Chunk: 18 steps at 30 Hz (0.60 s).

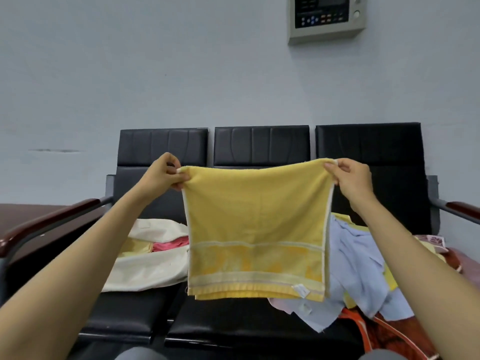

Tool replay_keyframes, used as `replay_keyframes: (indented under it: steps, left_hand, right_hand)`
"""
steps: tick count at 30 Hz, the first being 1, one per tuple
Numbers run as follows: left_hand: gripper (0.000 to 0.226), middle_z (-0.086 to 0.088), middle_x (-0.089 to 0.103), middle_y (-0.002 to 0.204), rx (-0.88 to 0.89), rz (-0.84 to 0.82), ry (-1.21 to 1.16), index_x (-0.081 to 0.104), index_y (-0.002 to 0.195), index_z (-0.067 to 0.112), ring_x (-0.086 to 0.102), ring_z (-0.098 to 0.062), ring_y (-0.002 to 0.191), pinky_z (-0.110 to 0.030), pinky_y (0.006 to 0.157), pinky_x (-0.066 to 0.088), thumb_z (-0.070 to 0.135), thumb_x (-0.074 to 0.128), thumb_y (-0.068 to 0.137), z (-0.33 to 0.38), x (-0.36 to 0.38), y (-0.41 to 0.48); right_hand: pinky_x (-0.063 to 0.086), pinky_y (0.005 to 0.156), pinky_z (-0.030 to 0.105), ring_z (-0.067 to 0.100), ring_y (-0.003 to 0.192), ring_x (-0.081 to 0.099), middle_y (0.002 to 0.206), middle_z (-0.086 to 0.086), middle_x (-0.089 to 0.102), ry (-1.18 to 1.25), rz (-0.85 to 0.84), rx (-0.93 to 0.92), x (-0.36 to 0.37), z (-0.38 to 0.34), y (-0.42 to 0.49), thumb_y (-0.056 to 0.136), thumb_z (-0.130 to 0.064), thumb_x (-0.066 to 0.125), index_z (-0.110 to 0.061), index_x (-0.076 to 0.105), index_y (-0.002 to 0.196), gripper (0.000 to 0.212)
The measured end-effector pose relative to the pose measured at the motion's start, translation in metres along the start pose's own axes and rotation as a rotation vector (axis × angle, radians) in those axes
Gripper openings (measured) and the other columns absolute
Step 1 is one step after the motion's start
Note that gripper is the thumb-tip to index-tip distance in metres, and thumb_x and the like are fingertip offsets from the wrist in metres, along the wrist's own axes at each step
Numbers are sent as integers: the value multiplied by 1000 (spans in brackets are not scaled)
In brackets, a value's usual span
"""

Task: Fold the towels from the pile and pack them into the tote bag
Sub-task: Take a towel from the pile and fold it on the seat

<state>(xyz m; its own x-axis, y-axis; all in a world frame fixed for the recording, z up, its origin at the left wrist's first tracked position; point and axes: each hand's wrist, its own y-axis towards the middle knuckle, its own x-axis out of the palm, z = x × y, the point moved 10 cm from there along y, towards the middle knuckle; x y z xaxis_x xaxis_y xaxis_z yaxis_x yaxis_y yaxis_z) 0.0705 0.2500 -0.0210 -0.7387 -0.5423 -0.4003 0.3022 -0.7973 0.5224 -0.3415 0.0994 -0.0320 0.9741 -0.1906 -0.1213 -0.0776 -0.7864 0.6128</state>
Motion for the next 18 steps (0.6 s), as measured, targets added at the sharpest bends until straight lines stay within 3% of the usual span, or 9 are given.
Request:
replay_keyframes:
  steps: [4,6,9,12,14,16,18]
  left_hand:
    - [32,9,59,55,-40,9,-144,48,82,17,58,0,55,-13,53,48,5,77,75,16,-18,-5]
    - [33,8,58,58,-59,1,-133,49,80,19,57,-4,60,-17,57,45,7,79,74,17,-21,-3]
    - [35,-1,54,67,-118,-7,-112,49,81,17,52,-12,66,-23,60,43,6,81,71,4,-15,3]
    - [37,-2,53,71,-203,-22,-35,50,82,13,50,-15,66,-25,58,43,1,82,69,-32,10,11]
    - [35,-4,54,71,-263,13,41,50,79,11,50,-16,62,-28,55,45,-2,81,69,-72,31,16]
    - [32,-8,57,74,-353,69,48,50,78,10,55,-19,60,-33,57,53,-4,77,72,-121,56,14]
    - [29,-9,57,80,-420,130,48,49,81,10,57,-21,66,-34,59,56,-7,71,74,-166,79,8]
  right_hand:
    - [46,60,20,3,58,53,73,-4,63,95,-21,1,-14,-23,-5,91,-22,64,-17,68,95,8]
    - [46,55,20,4,48,47,69,-2,60,80,-69,9,-13,-27,-7,92,-20,62,-21,67,92,4]
    - [48,59,26,11,55,49,69,0,60,34,-109,42,-8,-16,-3,94,-19,59,-21,65,95,7]
    - [47,52,26,15,54,55,70,9,60,-63,-168,147,13,30,4,95,-16,57,-17,65,93,8]
    - [54,50,27,18,55,64,82,14,61,-69,-253,282,39,80,2,96,-10,54,-9,62,91,10]
    - [59,59,26,23,67,69,95,19,58,-15,-335,428,69,133,-9,99,-5,48,-1,54,94,9]
    - [58,69,25,25,82,68,102,22,59,49,-353,508,92,172,-24,100,-4,44,-3,49,100,5]
